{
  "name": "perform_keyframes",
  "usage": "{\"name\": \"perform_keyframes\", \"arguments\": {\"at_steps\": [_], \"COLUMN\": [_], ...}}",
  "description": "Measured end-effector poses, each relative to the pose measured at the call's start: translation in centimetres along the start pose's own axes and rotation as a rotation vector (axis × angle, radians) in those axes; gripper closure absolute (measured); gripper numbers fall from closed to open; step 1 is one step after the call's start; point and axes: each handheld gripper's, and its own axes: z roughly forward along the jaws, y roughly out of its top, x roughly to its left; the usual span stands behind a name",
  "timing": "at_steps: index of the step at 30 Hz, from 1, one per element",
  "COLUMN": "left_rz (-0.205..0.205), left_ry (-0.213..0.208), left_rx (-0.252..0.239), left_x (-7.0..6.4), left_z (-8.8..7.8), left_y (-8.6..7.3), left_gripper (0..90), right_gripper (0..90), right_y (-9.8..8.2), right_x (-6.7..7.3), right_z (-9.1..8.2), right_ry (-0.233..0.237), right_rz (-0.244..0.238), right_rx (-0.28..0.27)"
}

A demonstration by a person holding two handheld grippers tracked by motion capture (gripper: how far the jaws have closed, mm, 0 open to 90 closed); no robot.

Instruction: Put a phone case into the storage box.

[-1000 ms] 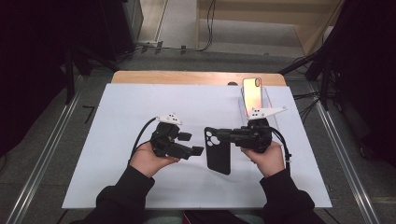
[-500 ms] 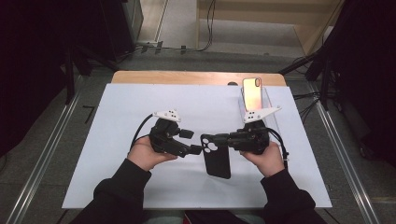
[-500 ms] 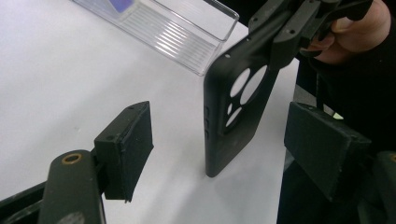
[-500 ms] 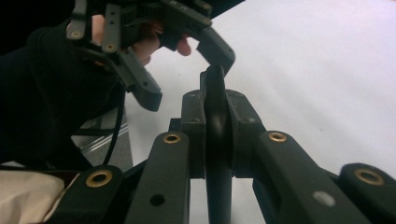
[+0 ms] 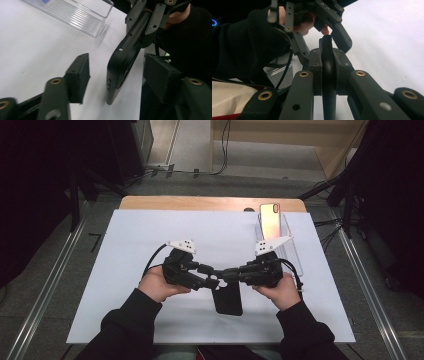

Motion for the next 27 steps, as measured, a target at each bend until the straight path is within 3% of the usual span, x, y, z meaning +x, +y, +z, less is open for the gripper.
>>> {"name": "perform_keyframes", "arguments": {"at_steps": [7,17,21,23,27], "left_rz": [0.012,0.067,0.055,0.031,0.007], "left_ry": [-0.061,-0.099,-0.098,-0.071,-0.022], "left_rx": [-0.003,0.001,0.012,0.033,0.023], "left_x": [0.0,-0.4,-0.4,-0.3,-0.2], "left_z": [0.0,-0.4,-0.6,-0.7,-1.3], "left_y": [-0.1,0.0,0.1,0.2,0.3], "left_gripper": [67.7,76.7,77.2,77.1,77.0], "right_gripper": [77.2,75.2,63.1,54.1,38.2], "right_y": [0.0,0.0,0.3,0.3,0.4], "right_x": [-0.1,-0.5,-0.1,0.1,0.4], "right_z": [0.1,-0.1,-0.5,-0.8,-1.1], "right_ry": [0.047,0.11,0.077,0.028,-0.001], "right_rz": [0.0,0.036,0.029,0.008,0.027], "right_rx": [-0.015,-0.038,-0.063,-0.099,-0.122]}}
